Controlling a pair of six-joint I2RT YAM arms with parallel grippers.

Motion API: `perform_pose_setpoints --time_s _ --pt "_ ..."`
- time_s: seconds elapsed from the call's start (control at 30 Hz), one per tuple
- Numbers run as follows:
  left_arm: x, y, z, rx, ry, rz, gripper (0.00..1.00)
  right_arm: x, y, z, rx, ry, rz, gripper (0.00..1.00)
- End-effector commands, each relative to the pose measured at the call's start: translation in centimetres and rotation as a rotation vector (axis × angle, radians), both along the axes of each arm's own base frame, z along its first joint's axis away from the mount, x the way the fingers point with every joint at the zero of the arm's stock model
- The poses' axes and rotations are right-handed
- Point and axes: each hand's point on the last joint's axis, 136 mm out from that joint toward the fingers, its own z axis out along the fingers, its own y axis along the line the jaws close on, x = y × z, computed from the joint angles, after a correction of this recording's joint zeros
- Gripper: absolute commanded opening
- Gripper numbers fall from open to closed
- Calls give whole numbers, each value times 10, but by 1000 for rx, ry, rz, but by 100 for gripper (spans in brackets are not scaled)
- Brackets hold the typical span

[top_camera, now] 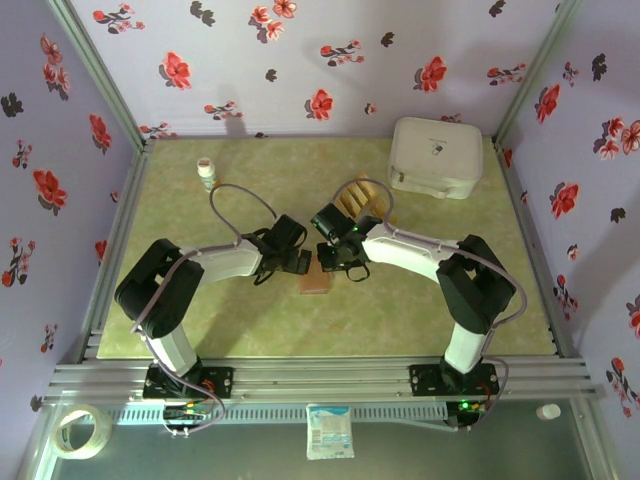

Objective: Put the credit cards into the card holder
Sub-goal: Close the button on the card holder.

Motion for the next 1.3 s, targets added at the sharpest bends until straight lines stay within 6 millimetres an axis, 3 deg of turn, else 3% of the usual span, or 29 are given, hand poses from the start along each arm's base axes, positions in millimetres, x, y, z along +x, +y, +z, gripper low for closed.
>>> perform_pose_setpoints --time_s 0.0,0.37,0.63,1.0,1.27 --pt "-26 20 -23 104 93 -22 98 -4 -4 -9 -31 15 -2 17" --pt "-26 19 -23 99 91 -22 98 -6 -5 -9 -32 18 1 7" --pt "-26 18 -23 99 90 -23 98 -7 -7 -11 -35 21 -3 13" --pt "-26 18 -23 99 89 -24 98 -9 -7 -11 -27 23 -2 0" --pt "-26 19 -22 96 86 -24 98 -4 18 7 129 22 -24 0"
